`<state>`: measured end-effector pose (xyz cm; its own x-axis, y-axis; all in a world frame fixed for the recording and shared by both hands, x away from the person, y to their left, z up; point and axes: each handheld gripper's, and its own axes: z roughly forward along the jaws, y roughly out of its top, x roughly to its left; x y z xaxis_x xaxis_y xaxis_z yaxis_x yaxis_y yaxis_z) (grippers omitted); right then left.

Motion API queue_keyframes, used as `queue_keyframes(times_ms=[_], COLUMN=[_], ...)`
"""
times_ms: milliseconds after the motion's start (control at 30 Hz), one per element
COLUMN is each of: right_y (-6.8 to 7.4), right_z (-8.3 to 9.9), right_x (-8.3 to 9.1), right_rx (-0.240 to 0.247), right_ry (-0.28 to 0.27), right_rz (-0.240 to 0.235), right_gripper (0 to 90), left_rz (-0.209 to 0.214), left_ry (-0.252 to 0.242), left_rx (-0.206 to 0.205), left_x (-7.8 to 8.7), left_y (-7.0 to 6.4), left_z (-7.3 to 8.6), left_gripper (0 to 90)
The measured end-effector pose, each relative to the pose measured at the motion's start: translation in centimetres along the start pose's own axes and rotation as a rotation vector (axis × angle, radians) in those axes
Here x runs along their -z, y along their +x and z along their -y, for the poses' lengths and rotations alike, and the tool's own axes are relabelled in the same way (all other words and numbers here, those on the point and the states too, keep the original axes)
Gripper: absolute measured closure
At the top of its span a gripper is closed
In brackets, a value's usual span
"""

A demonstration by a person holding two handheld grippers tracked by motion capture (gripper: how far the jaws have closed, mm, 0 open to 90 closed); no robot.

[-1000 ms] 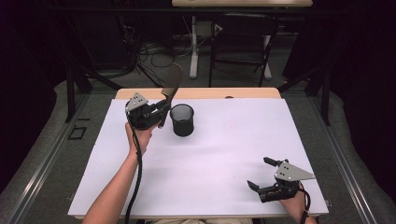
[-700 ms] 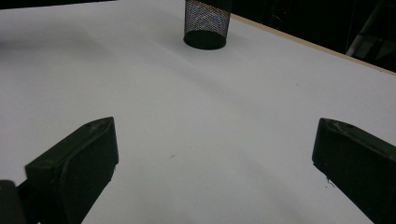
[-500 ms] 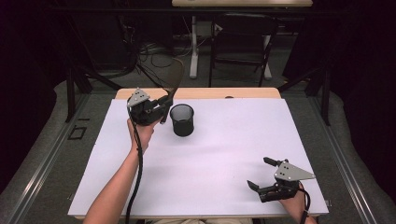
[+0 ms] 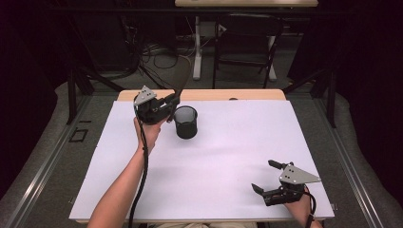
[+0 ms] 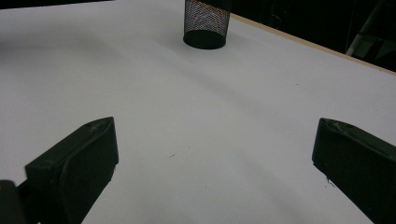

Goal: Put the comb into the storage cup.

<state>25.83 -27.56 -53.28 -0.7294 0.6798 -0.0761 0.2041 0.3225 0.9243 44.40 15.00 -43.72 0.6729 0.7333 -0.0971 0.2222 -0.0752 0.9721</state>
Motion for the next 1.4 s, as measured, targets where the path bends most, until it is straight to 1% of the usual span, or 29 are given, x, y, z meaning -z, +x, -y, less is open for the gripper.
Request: queue_keyframes(times_ms=[200, 467, 600, 767, 867, 1300, 1400], right_y=[0.0, 0.1, 0.1, 0.0, 0.1, 0.1, 0.1], right_z=[0.0, 0.0, 0.0, 0.0, 0.0, 0.0, 0.0], right_x=[0.0, 0.0, 0.0, -0.1, -0.1, -0.1, -0.1], right_rx=[-0.002, -0.003, -0.001, -0.002, -0.003, 0.001, 0.000], right_ry=[0.000, 0.003, 0.002, 0.002, 0.000, 0.000, 0.000], right_rz=[0.001, 0.000, -0.001, -0.002, -0.003, -0.003, -0.003], right_gripper=[0.0, 0.0, 0.0, 0.0, 0.0, 0.0, 0.0], left_rz=[0.005, 0.013, 0.014, 0.021, 0.014, 0.007, 0.007], left_ry=[-0.008, -0.024, -0.036, -0.039, -0.037, -0.058, -0.070], left_rx=[0.008, 0.000, 0.005, 0.010, 0.012, 0.010, 0.011], left_x=[-0.6, -1.4, -1.8, -2.5, -2.9, -3.2, -3.4], left_y=[0.0, -0.1, -0.1, 0.2, 0.2, 0.2, 0.2], left_z=[-0.1, -0.4, -0.3, -0.2, -0.2, -0.3, -0.3], left_gripper=[72.3, 72.3, 72.3, 72.3, 72.3, 72.3, 72.3])
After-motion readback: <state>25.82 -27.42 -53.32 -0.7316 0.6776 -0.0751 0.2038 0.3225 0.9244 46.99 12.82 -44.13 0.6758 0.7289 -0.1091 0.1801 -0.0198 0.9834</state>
